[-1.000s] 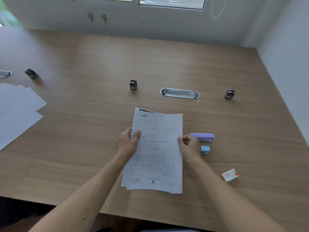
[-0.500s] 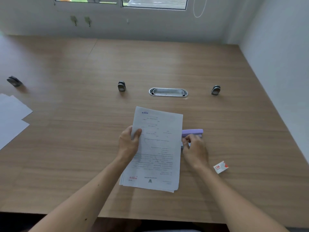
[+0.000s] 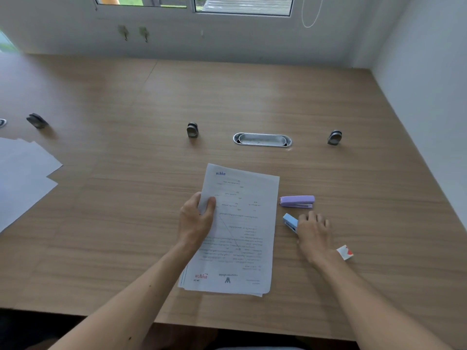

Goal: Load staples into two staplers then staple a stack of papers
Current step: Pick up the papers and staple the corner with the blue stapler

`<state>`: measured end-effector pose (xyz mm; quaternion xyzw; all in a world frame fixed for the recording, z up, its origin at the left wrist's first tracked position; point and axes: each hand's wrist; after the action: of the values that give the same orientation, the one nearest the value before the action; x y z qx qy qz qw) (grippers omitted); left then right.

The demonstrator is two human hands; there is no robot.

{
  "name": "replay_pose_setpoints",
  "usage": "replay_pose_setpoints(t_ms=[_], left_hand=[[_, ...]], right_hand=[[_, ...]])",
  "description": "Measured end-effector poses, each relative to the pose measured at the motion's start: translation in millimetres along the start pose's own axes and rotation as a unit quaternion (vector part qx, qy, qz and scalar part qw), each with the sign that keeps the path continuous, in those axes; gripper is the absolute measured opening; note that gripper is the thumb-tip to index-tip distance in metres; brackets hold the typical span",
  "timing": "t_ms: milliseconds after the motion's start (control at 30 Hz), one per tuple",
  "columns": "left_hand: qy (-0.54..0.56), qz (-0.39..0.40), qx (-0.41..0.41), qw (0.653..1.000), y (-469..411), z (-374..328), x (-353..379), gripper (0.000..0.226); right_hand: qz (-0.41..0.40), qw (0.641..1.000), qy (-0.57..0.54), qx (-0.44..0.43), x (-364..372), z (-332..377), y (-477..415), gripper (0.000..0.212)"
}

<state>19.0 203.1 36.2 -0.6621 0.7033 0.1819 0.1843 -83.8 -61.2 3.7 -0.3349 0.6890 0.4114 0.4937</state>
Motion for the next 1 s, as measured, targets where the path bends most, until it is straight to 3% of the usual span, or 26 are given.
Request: replay_pose_setpoints(t_ms=[100,167,267,400,467,533,600,767,1000], left_hand=[[0.006,0.009,-0.007,1.0,2,1,-3,0.018],[0.013,0.015,-0.009,1.0,2,2,-4,0.019],[0.013,0.019,-0.009,1.0,2,1,-6,0.02],[0.006,0.028,-0.004,1.0,2,0,-7,0.021],[0.008,0.032,-0.003,0.999,2,-1,-6,0.021],[0.012,0.037,0.002,0.999,3,-2,-5,0.021],[0.017,0.042,0.004,0.999,4,-3,-6,0.022],[-0.002,0.044,0.023,0.999,4,-2,-10,0.022],[0.027,0.05,0.02,0.998,8,-5,-15,0.015]], right_hand=[[0.012,0.987,-0.148,0.059,2,2,1,0.025],[0.029,0.938,-0.322,0.124,-8,5,3,0.022],[-0.004,0.814,-0.547,0.195,-29,13,-1,0.021],[-0.033,0.611,-0.765,0.202,-51,20,-20,0.025],[-0.036,0.549,-0.808,0.212,-63,21,-29,0.027],[-0.043,0.518,-0.83,0.202,-77,23,-34,0.033],[-0.051,0.514,-0.838,0.174,-91,27,-38,0.038],[-0.149,0.603,-0.774,0.122,-118,38,-40,0.029],[-0.088,0.704,-0.704,0.043,-114,51,-41,0.028]])
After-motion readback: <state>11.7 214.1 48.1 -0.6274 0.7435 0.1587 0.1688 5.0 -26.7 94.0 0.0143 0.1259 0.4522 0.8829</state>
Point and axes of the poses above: each hand's wrist, its own y-axis away from the middle knuckle, its own x-axis out of the palm, z = x × y
